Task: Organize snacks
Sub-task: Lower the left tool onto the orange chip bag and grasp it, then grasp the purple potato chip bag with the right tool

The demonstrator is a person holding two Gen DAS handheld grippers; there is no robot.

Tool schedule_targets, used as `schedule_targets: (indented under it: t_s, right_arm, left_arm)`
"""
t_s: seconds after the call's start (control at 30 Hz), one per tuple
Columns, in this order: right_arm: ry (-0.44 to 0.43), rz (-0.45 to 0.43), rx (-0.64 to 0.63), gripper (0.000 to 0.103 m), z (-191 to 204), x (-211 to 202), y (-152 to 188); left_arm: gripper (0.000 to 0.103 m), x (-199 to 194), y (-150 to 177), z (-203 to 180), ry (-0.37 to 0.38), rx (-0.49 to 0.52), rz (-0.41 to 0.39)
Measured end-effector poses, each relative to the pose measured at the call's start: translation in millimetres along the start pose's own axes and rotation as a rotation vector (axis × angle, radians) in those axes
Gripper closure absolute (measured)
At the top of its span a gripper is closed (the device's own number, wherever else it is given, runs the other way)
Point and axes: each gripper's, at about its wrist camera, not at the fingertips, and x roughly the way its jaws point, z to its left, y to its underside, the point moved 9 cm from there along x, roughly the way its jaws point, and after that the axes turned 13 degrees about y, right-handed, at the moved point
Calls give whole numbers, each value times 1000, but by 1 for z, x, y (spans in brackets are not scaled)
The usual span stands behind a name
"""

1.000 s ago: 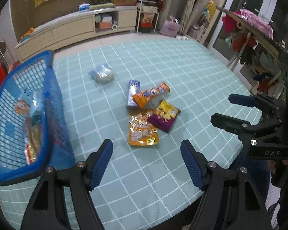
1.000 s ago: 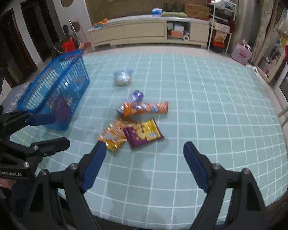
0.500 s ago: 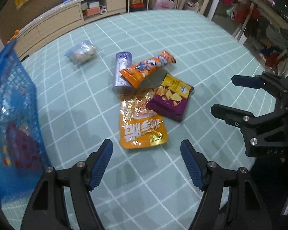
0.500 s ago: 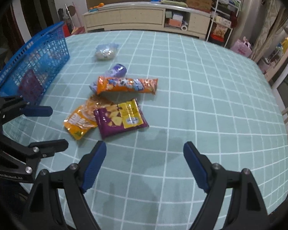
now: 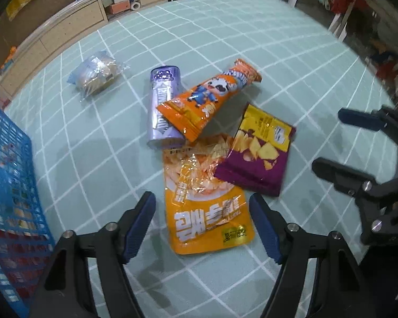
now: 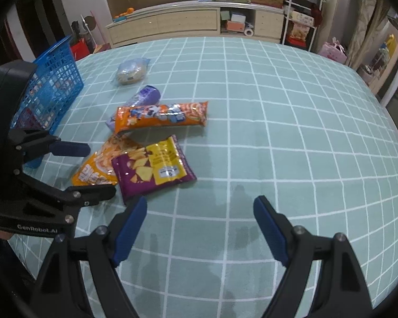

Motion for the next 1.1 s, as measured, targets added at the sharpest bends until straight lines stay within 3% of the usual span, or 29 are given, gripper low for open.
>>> schedule_targets:
  t_s: [0.2,0.4,0.87,1.1]
  right_arm:
    - [-3,24,39,17,-5,1,4]
    - [-6,-1,2,17,2,-14,-1]
    - [-64,-34,-258,17,39,-13,-16]
    - [-140,26,-428,17,68,15,-19]
  left_arm:
    - [67,-8,1,-1,4,-19,18]
    - [80,-22,13,-6,39,-76,-36]
    - [85,-69,46,-15,36,-91,-138]
    - [85,-63,51,-4,16,-115,-144]
